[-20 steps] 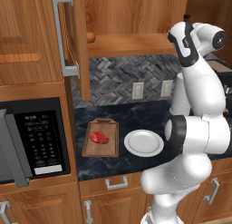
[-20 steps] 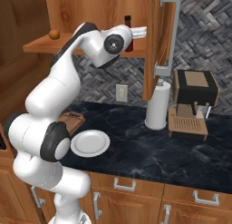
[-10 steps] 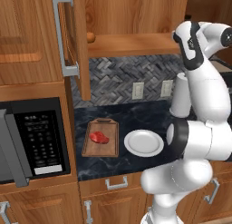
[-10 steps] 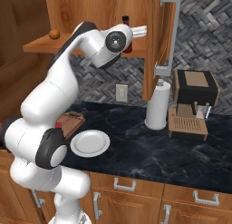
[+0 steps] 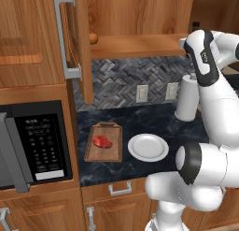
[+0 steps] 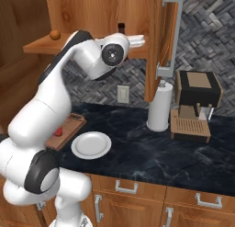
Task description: Pick the steak from the plate and place it on the cutting board. Then pick the condiment bottle from the cabinet and place it next to the cutting board.
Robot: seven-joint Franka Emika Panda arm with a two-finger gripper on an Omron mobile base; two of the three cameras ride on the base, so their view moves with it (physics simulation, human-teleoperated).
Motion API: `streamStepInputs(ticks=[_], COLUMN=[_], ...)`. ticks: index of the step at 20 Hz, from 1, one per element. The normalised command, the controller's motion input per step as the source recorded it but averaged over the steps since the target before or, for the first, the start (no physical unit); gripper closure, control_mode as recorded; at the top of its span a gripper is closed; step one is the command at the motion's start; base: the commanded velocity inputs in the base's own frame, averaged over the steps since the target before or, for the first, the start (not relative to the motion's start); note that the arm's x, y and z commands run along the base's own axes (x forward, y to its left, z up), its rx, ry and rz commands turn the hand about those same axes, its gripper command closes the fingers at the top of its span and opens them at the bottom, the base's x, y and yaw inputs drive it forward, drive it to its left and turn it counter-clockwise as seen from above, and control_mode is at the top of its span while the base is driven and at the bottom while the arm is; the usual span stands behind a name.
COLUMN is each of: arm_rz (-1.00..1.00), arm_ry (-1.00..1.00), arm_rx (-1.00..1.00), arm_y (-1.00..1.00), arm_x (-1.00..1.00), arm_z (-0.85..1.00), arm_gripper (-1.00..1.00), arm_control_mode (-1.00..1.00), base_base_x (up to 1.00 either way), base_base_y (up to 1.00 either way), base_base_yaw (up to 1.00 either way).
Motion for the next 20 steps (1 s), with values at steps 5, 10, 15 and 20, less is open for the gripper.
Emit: streamStepInputs(ticks=[5,10,15,20], arm_rz=[-0.03,-0.03,-0.02,0.00], arm_ry=[0.00,0.02,0.04,0.06], arm_rx=[0.12,0.11,0.11,0.08], arm_y=[0.19,0.11,0.17,0.23], arm_x=[-0.54,-0.54,-0.50,-0.41], arm_z=[0.08,0.13,0.12,0.19], arm_gripper=[1.00,1.00,1.00,1.00], arm_control_mode=[-1.00,-1.00,-1.00,-1.00], base_base_x=[0.00,0.00,0.00,0.00], base_base_y=[0.00,0.00,0.00,0.00], base_base_yaw=[0.00,0.00,0.00,0.00])
